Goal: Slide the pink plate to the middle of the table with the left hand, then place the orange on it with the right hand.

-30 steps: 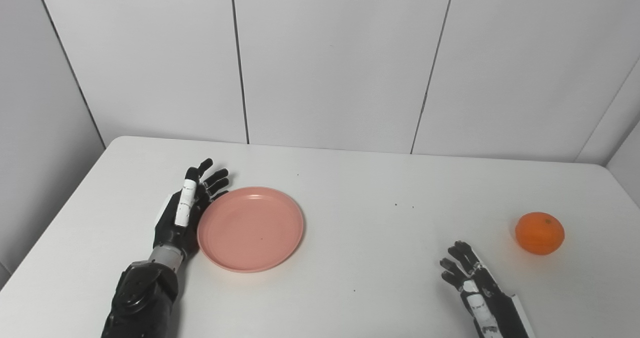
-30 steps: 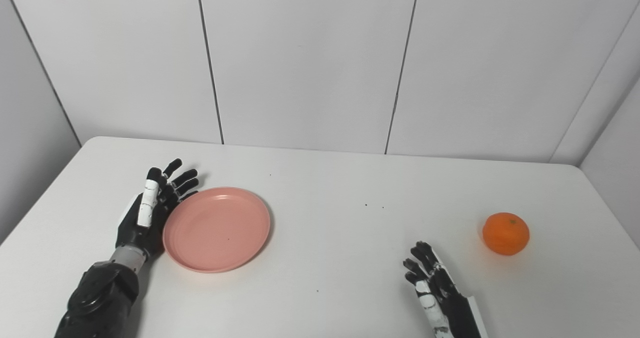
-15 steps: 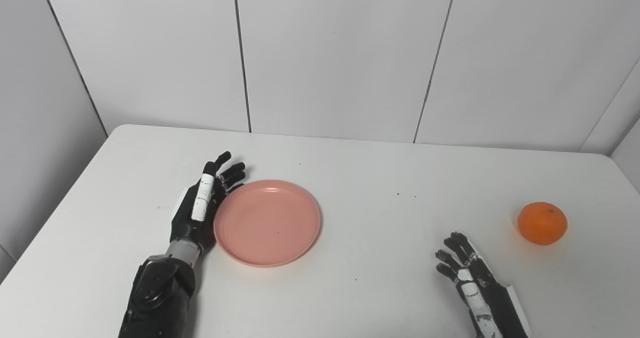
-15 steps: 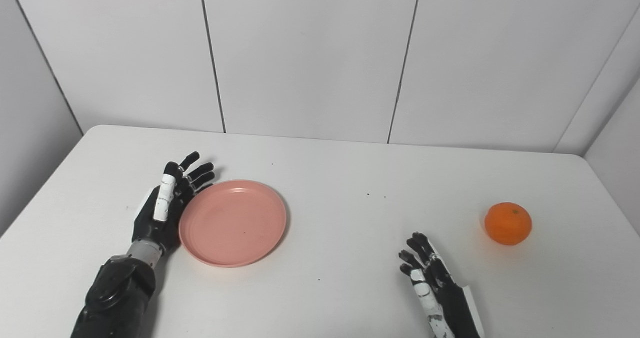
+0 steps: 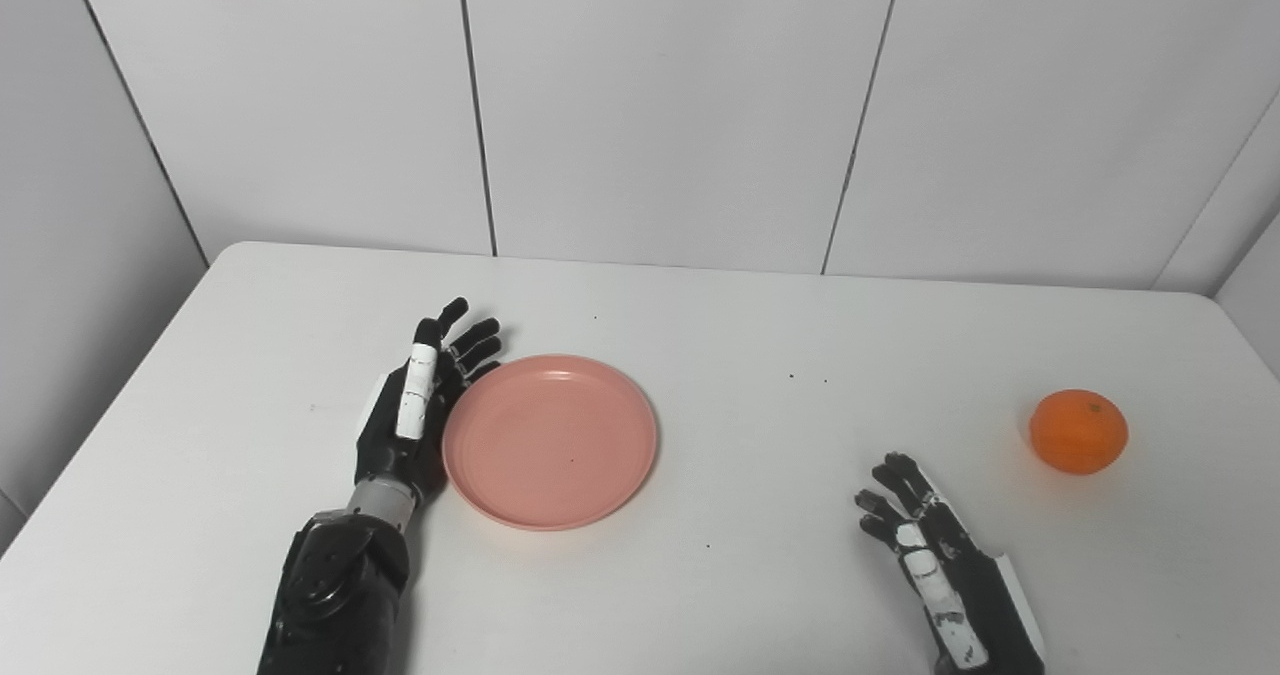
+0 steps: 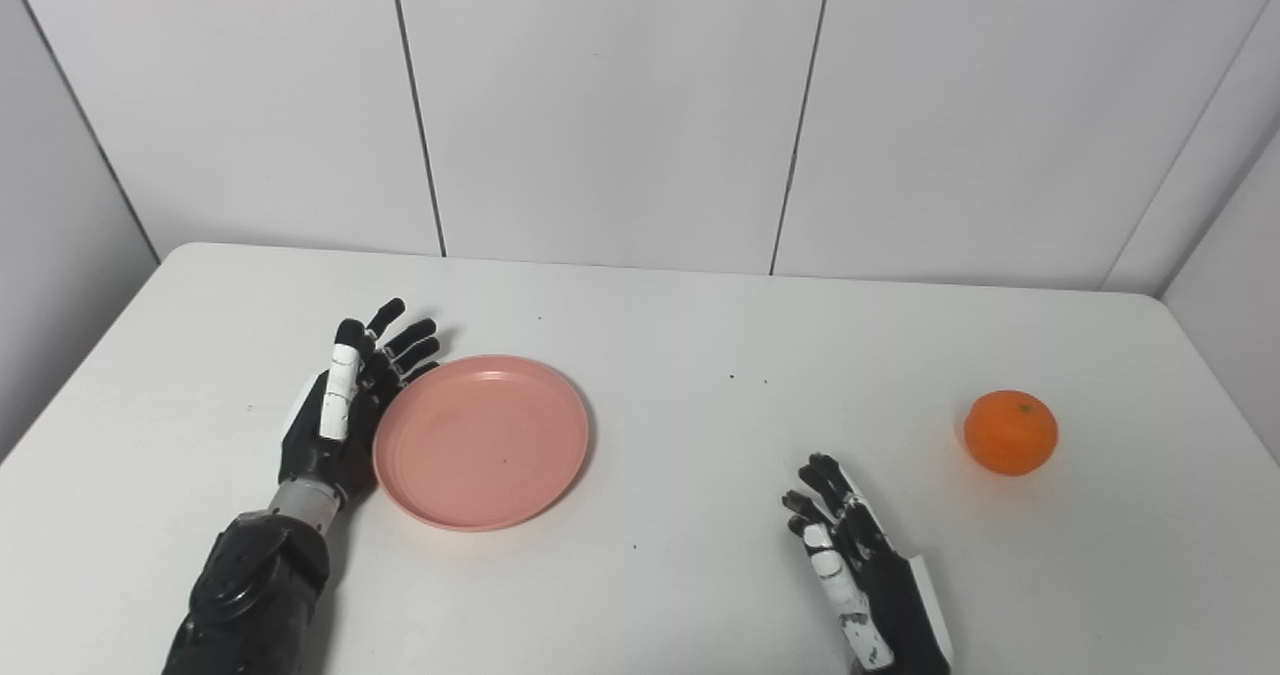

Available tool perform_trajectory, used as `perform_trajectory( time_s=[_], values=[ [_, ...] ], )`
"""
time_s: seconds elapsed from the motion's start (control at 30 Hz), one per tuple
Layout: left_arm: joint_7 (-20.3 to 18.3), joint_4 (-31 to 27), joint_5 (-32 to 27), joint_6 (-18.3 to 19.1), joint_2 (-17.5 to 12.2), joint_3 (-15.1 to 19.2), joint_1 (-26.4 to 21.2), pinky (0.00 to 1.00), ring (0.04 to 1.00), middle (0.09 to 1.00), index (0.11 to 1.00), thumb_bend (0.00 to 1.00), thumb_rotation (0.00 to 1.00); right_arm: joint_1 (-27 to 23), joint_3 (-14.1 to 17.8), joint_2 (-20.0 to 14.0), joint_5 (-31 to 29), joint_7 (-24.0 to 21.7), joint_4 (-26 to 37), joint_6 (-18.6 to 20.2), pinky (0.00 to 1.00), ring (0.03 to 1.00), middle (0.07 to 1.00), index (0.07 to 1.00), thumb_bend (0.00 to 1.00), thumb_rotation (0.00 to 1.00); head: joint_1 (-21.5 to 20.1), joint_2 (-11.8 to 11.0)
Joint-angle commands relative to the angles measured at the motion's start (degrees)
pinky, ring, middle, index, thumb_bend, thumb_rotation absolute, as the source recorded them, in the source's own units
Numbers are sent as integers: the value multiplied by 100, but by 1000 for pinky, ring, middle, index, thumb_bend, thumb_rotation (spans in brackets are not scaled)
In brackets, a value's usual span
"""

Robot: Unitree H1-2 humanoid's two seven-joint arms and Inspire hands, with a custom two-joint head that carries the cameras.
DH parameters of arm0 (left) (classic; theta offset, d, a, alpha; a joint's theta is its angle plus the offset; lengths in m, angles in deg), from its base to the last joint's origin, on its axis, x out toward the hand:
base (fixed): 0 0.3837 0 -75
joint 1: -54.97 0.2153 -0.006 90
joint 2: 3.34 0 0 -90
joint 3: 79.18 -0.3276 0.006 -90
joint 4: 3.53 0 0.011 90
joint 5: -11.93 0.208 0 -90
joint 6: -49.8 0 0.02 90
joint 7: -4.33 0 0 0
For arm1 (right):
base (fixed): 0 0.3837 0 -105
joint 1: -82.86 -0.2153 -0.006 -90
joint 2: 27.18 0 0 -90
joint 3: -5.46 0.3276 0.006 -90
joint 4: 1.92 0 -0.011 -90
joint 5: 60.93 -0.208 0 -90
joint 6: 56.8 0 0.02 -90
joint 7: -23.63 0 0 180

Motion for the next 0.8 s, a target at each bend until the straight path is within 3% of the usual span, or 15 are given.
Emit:
perform_trajectory(
  time_s=[0.0,0.23,0.37,0.43,0.67,0.77],
  values=[
    [35,89,-21,284,81,-35,74,840,863,838,898,924,850,105,-114,270,-32,24,-99,122,844,838,892,889,820,741,5,-7],
    [6,-23,-71,432,46,-32,44,843,866,843,904,920,849,85,-190,498,199,355,-116,-76,834,858,911,910,840,728,-362,57],
    [-50,-57,-126,495,51,-49,17,846,868,834,898,914,845,68,-217,621,471,636,-192,-351,888,898,943,938,803,826,-443,97],
    [-69,-67,-142,527,60,-75,16,841,866,830,902,914,848,69,-191,709,560,794,-243,-514,962,939,986,979,796,899,-469,109],
    [-29,-77,-140,584,124,-126,15,834,858,828,904,928,842,23,-89,954,813,1107,-396,-892,1000,998,1000,1000,819,956,-601,121],
    [-41,-121,-141,593,185,-159,56,841,859,822,899,911,843,-8,-90,984,1040,1189,-466,-1096,1000,1000,1000,1000,786,966,-687,131]
  ],
)
